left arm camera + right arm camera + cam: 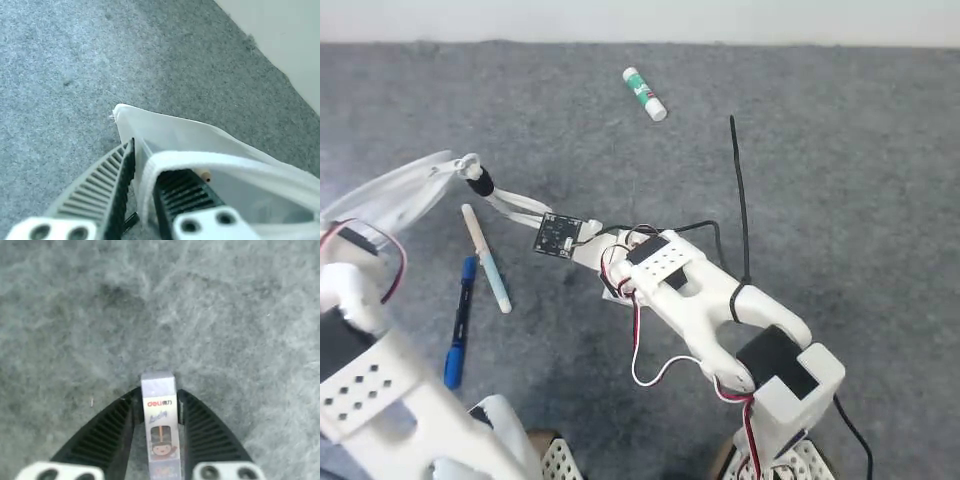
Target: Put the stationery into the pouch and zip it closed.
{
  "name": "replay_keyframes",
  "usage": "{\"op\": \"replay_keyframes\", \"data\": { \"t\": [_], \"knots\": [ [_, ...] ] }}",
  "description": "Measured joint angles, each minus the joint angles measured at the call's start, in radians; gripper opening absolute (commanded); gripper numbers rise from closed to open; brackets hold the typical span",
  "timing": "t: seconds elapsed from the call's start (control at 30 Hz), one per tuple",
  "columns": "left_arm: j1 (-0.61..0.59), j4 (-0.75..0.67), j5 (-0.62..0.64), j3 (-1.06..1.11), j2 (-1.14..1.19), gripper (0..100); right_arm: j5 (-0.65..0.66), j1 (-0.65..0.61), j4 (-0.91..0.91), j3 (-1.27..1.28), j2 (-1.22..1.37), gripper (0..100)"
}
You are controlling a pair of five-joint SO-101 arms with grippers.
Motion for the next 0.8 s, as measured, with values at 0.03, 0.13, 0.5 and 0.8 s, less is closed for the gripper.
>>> {"op": "replay_keyframes", "data": {
  "t": [0.03, 0.13, 0.5, 0.8],
  "knots": [
    [0.000, 0.000, 0.000, 0.000, 0.000, 1, -0.012, 0.000, 0.000, 0.000, 0.000, 7.2],
    [0.000, 0.000, 0.000, 0.000, 0.000, 1, -0.032, 0.002, 0.009, -0.006, 0.000, 4.5],
    [0.000, -0.032, 0.000, 0.000, 0.000, 1, -0.048, 0.002, 0.298, -0.164, 0.000, 0.6],
    [0.000, -0.032, 0.000, 0.000, 0.000, 1, -0.049, 0.002, 0.364, -0.164, -0.002, 0.7]
  ]
}}
